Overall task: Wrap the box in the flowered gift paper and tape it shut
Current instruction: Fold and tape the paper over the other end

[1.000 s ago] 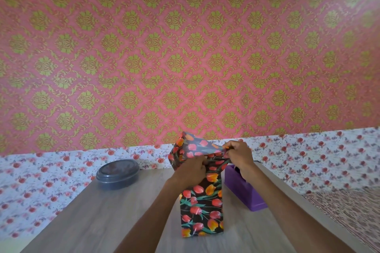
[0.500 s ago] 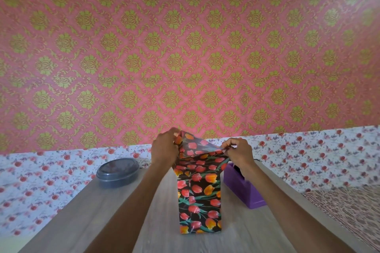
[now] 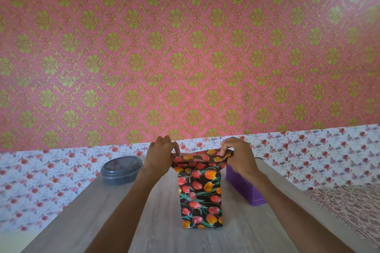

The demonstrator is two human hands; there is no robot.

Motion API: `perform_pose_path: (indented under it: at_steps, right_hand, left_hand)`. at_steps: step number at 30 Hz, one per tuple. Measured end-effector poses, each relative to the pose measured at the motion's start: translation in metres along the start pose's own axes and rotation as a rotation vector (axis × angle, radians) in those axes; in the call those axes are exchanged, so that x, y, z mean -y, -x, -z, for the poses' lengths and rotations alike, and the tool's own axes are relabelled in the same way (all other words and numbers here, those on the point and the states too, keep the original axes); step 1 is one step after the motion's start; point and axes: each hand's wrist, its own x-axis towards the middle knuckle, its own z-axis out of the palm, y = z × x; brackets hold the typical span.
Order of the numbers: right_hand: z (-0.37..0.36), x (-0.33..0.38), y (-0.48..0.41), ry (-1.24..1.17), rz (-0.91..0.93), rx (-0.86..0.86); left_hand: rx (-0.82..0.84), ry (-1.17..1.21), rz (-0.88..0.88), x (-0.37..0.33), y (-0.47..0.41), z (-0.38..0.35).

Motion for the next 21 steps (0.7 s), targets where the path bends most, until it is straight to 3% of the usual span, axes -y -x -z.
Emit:
perform_pose_path:
  at_steps: [6,8,16,21]
  right_hand:
    - [0.011,0.005,0.002,0.259,0.135,0.161]
    - [0.016,0.011,0.002,0.339,0.184,0.203]
    - [0.015,0.042,0.008,0.472,0.407,0.280]
    - [0.004,0.052,0.013,0.467,0.372,0.277]
  left_hand:
    - [0.012,0.076,-0.217,-0.020,0.007,-0.005]
    - [0.062,0.125,-0.195,-0.030,0.015,-0.006]
    - [-0.156,0.190,-0.107,-0.044,0.039,-0.028]
    - [-0.204,0.213,-0.051,-0.043,0.046,-0.037]
